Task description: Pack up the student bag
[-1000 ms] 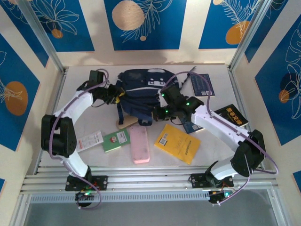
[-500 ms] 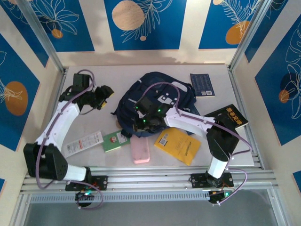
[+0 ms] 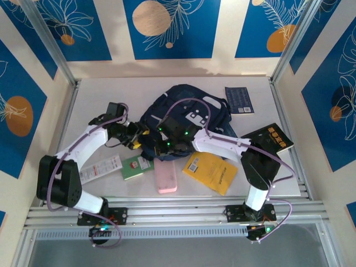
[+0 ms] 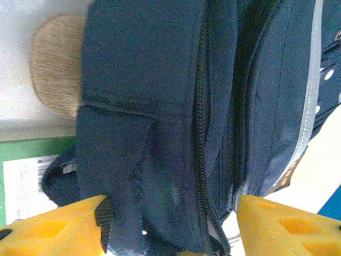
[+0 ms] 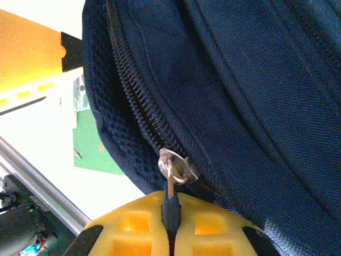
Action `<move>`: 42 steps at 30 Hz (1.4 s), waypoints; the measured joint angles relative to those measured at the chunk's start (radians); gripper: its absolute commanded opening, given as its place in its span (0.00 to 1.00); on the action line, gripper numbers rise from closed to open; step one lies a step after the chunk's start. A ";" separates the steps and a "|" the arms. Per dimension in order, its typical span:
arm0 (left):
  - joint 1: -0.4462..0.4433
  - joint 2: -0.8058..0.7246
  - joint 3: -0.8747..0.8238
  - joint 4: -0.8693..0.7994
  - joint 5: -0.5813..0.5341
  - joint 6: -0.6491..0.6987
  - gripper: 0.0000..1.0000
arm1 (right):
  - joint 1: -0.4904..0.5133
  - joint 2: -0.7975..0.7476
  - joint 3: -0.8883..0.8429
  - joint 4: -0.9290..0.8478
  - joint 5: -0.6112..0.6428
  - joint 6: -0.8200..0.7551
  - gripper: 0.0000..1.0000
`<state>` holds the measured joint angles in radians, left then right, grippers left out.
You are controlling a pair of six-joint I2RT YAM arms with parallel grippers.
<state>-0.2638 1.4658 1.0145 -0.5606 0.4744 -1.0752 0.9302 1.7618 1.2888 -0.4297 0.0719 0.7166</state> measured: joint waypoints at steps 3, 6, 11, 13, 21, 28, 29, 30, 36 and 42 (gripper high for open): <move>-0.021 0.027 0.003 0.001 -0.004 -0.018 0.63 | 0.009 0.016 0.000 0.000 0.005 -0.006 0.00; -0.033 0.064 0.017 0.001 -0.007 -0.026 0.63 | 0.019 0.027 0.000 0.005 0.009 -0.014 0.00; -0.045 0.137 0.057 -0.006 -0.008 -0.024 0.52 | 0.031 0.041 0.000 0.019 0.025 -0.029 0.00; -0.048 0.155 0.060 -0.006 -0.013 -0.024 0.41 | 0.032 0.052 0.000 0.024 0.030 -0.032 0.00; -0.052 0.160 0.059 -0.005 -0.041 -0.037 0.00 | 0.033 0.059 -0.001 0.034 0.050 -0.033 0.00; -0.053 0.159 0.059 -0.005 -0.047 -0.053 0.00 | 0.043 0.046 -0.028 0.050 0.095 -0.032 0.00; -0.051 0.157 0.059 -0.005 -0.048 -0.057 0.00 | 0.043 0.039 -0.039 0.056 0.102 -0.031 0.00; -0.050 0.154 0.059 -0.005 -0.048 -0.061 0.00 | 0.043 0.027 -0.055 0.063 0.108 -0.029 0.00; -0.042 0.144 0.059 -0.005 -0.042 -0.080 0.00 | 0.044 -0.044 -0.146 0.085 0.131 -0.016 0.00; -0.026 0.128 0.059 -0.006 -0.029 -0.097 0.00 | 0.042 -0.110 -0.232 0.071 0.169 -0.002 0.00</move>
<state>-0.2897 1.5936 1.0737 -0.5671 0.4450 -1.1725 0.9722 1.6516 1.0573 -0.3592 0.2409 0.7147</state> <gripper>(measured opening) 0.040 0.065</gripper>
